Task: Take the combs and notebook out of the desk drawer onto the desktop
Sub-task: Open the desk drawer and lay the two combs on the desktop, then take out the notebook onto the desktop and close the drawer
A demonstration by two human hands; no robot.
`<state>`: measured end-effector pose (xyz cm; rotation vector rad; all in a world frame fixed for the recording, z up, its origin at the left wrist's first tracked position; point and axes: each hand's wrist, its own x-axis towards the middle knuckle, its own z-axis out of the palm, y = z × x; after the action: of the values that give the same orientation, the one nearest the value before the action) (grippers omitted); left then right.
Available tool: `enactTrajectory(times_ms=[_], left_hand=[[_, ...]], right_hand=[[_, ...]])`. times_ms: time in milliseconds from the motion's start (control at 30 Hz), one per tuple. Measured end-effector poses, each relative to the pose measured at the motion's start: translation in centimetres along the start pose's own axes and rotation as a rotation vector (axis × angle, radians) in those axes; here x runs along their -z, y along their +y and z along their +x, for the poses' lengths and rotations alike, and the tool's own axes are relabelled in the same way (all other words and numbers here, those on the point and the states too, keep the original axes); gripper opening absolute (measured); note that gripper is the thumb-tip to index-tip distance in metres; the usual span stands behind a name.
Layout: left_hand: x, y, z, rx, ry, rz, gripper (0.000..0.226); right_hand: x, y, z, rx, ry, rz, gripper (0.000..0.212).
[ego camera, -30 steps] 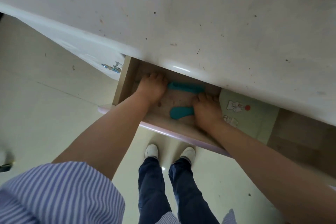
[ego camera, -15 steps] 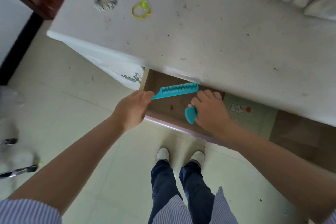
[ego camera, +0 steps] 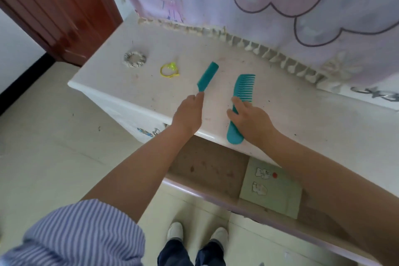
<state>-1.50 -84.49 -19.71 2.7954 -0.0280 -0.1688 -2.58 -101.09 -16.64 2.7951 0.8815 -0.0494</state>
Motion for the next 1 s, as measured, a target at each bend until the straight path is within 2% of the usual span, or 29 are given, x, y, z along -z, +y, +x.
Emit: enactTrajectory(times_ms=[167, 300, 400, 433, 500, 533, 567, 600, 667, 733, 800, 867, 900, 1000], left_hand=[[-2.9, 0.7, 1.4, 0.043, -0.014, 0.089, 0.035], [-3.2, 0.6, 1.7, 0.040, -0.031, 0.127, 0.035], [-3.0, 0.7, 0.3, 0.055, -0.016, 0.062, 0.041], [-3.0, 0.9, -0.8, 0.006, 0.034, 0.042, 0.040], [-3.8, 1.6, -3.7, -0.264, 0.178, 0.004, 0.034], [-4.4, 1.9, -5.5, -0.396, 0.187, -0.027, 0.035], [-5.1, 2.3, -7.1, -0.509, 0.147, -0.058, 0.036], [-5.6, 2.7, -8.3, -0.551, 0.008, -0.067, 0.034], [-7.1, 3.6, -9.2, -0.448, -0.362, -0.025, 0.032], [-8.9, 4.0, -8.1, -0.221, -0.622, 0.032, 0.031], [-9.9, 5.0, -6.4, -0.112, -0.725, 0.026, 0.031], [-12.1, 7.9, -5.4, -0.071, -0.743, -0.040, 0.032], [-13.9, 10.3, -5.0, -0.056, -0.748, -0.081, 0.032], [-15.4, 10.4, -5.6, 0.050, -0.740, -0.123, 0.032]], right_hand=[[-5.1, 0.5, 3.3, -0.119, -0.098, 0.093, 0.038], [-6.2, 0.4, 3.8, -0.164, -0.050, 0.171, 0.044], [-6.2, 0.3, 1.6, -0.230, 0.002, 0.388, 0.049], [-6.1, 0.1, -0.2, -0.297, 0.047, 0.478, 0.049], [-5.9, -1.1, -5.0, -0.370, 0.169, 0.637, 0.033], [-6.1, -1.8, -7.6, -0.395, 0.189, 0.684, 0.025], [-6.7, -2.3, -10.0, -0.412, 0.161, 0.700, 0.024], [-7.6, -2.5, -11.7, -0.455, 0.070, 0.732, 0.025], [-10.0, -2.1, -13.2, -0.611, -0.247, 0.757, 0.027], [-12.3, -1.0, -13.1, -0.912, -0.533, 0.776, 0.047], [-13.3, 0.0, -12.1, -1.146, -0.601, 0.871, 0.058], [-15.6, 1.5, -12.3, -1.268, -0.586, 0.906, 0.066], [-17.1, 2.9, -13.2, -1.299, -0.583, 0.903, 0.068], [-18.2, 2.0, -13.4, -1.356, -0.574, 0.982, 0.081]])
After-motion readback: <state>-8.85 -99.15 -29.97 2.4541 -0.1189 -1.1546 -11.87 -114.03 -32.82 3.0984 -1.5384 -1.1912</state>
